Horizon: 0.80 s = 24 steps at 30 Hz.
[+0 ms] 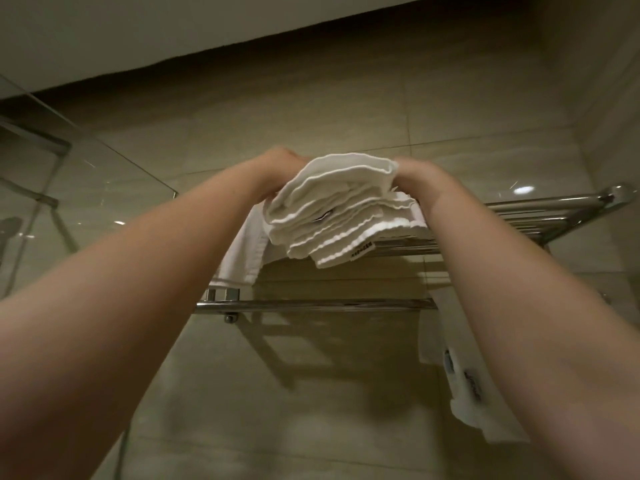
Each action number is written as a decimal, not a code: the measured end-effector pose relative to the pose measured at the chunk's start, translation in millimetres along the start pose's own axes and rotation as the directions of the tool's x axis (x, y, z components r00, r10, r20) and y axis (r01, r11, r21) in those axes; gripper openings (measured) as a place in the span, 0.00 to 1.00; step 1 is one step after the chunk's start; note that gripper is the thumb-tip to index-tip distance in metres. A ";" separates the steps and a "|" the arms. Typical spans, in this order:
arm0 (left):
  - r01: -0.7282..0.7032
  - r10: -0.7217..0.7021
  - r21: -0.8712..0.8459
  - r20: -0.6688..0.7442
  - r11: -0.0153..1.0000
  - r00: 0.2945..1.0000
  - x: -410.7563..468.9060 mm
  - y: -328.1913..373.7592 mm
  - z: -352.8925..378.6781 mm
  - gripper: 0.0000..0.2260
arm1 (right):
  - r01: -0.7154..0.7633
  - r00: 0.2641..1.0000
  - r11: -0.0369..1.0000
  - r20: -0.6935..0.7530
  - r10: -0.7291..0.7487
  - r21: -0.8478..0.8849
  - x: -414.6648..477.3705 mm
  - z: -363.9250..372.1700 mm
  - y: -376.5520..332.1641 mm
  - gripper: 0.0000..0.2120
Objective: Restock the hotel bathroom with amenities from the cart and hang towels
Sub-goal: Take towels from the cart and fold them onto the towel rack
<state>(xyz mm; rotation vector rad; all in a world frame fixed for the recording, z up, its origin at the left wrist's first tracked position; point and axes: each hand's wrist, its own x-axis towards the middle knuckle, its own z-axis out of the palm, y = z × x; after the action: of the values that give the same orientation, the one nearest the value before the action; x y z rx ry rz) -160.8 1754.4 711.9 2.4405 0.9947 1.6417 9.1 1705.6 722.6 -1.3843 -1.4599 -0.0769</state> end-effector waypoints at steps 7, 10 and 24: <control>-0.171 0.133 -0.197 -0.195 0.965 0.972 -31.9 12.2 5.2 0.21 | 0.049 0.990 0.984 -0.140 -0.025 0.172 -28.2 -2.8 8.5 0.16; -0.229 0.161 -0.202 -0.306 0.952 0.938 -49.0 20.2 3.3 0.19 | 0.123 0.950 0.956 -0.309 -0.036 0.266 -44.2 -1.6 5.9 0.12; -0.145 0.036 -0.309 -0.333 0.940 0.942 -161.6 -24.4 22.3 0.05 | 0.170 0.743 0.976 -0.668 -0.036 0.137 -155.5 47.9 27.3 0.03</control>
<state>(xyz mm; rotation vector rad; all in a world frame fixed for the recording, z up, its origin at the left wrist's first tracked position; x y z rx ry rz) -191.9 1696.3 560.7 2.0703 0.5697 2.0917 -38.6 1640.6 578.6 -0.9637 -0.9013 -0.4500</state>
